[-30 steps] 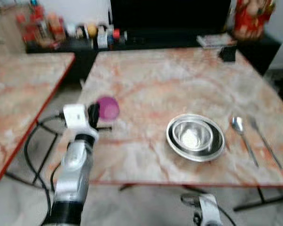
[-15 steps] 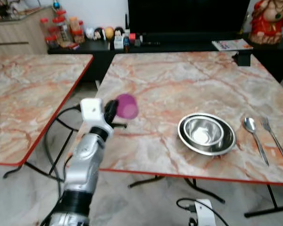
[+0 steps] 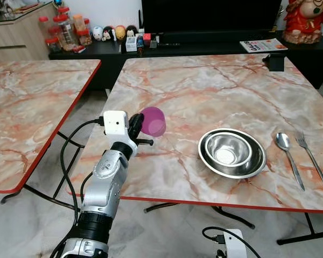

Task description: Setting the table

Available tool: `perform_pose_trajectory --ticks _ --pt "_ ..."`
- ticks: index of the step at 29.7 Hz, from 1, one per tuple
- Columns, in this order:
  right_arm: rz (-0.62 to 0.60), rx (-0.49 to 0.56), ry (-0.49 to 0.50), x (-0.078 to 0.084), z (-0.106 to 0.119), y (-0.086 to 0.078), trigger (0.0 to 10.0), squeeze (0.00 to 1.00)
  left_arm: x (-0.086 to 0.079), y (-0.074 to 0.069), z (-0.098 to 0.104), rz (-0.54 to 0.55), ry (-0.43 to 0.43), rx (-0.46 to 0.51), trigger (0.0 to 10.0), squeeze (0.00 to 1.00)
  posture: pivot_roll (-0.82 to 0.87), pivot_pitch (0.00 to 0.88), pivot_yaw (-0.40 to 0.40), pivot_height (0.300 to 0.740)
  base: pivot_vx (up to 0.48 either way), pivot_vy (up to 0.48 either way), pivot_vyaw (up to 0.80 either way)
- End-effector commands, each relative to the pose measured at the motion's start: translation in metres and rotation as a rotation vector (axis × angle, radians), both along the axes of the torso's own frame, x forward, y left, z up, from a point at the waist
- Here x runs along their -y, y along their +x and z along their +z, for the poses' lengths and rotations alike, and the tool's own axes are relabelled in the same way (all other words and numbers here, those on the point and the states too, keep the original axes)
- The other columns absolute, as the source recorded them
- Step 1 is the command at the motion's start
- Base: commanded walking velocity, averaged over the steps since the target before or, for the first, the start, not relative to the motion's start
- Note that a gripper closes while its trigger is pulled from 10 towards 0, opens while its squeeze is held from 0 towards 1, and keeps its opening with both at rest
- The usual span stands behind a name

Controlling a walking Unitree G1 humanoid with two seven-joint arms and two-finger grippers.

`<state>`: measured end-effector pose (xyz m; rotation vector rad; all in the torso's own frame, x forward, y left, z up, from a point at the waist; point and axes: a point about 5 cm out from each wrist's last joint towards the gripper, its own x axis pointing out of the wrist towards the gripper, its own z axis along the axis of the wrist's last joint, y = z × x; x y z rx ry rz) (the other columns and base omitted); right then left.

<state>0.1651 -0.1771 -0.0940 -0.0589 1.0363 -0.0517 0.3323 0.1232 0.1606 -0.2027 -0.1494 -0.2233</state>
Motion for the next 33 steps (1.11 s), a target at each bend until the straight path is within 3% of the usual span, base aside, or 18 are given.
perform_pose_trajectory --ticks 1,8,29,33 --pt "0.001 0.005 0.0 0.0 0.001 0.001 10.0 0.0 -0.003 -0.001 0.001 0.015 0.005 0.012 10.0 0.0 0.02 0.013 0.063 0.732 0.0 -0.326 0.0" --pt "-0.002 0.008 -0.002 0.002 0.001 0.002 10.0 0.0 -0.012 -0.001 0.003 0.047 0.002 0.021 10.0 0.0 0.02 0.011 0.06 0.732 0.0 -0.322 0.0" --pt "-0.029 0.044 0.014 0.006 0.005 0.01 10.0 0.0 -0.043 -0.004 0.002 0.169 0.009 0.034 10.0 0.0 0.02 0.007 0.034 0.732 0.0 0.0 0.0" --pt "-0.014 0.05 0.009 0.006 0.006 0.011 10.0 0.0 -0.05 -0.005 0.002 0.188 0.012 0.035 10.0 0.0 0.02 0.006 0.032 0.732 0.0 0.0 -0.72"
